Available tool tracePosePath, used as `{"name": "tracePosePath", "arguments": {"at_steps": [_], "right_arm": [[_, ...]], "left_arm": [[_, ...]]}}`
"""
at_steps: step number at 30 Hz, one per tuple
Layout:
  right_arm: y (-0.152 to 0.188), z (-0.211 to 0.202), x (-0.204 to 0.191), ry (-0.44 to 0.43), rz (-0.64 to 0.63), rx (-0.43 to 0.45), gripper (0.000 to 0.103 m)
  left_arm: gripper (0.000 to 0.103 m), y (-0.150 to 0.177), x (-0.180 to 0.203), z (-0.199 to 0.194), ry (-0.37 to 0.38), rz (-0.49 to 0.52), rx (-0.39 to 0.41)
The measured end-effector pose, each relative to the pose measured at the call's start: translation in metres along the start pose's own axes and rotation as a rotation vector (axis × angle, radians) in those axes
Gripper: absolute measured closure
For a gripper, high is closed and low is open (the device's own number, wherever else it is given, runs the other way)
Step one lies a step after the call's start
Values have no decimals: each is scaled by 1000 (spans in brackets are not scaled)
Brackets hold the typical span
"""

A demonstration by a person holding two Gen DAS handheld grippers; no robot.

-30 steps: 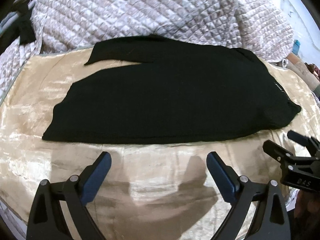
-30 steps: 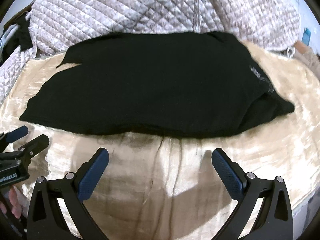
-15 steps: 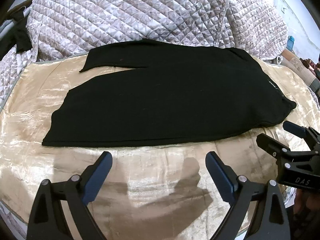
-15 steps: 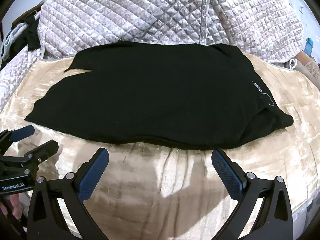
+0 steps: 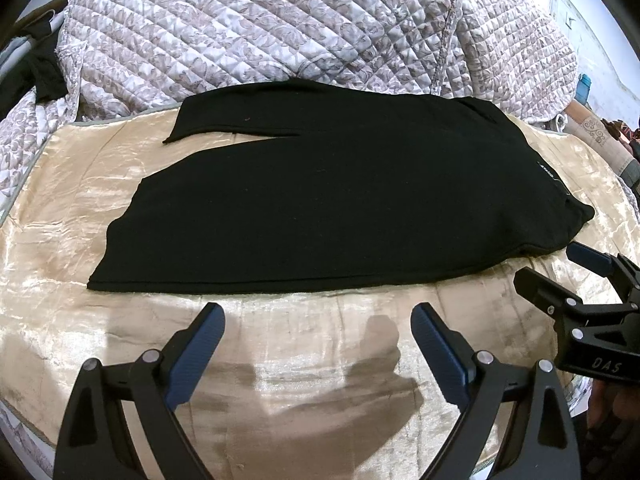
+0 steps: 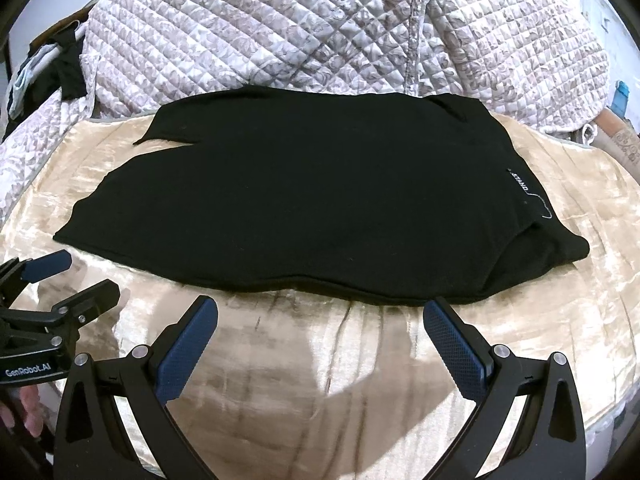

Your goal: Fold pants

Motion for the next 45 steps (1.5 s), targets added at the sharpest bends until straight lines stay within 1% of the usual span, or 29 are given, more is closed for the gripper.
{"name": "tracePosePath", "arguments": {"at_steps": [31,38,45], "right_arm": [[0,3,2,17,3,-12,1],[-1,2,3,21,3,-11,7],[-1,1,3,24,1,-12,7]], "left_arm": [[7,1,-2,2,0,-3,-6],[7,1,-2,2,1,-4,-7],[7,1,-2,3,2,-4,-8]]}}
Point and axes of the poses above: each gripper's, at about its wrist camera, not at the fingertips, and z roughly the way its jaws point, x to its right, y to its underside, the point moved 6 cm from there along z, roughly the way its jaws point, and after that the axes turned 7 degrees about -z, right-handed, at the moved point
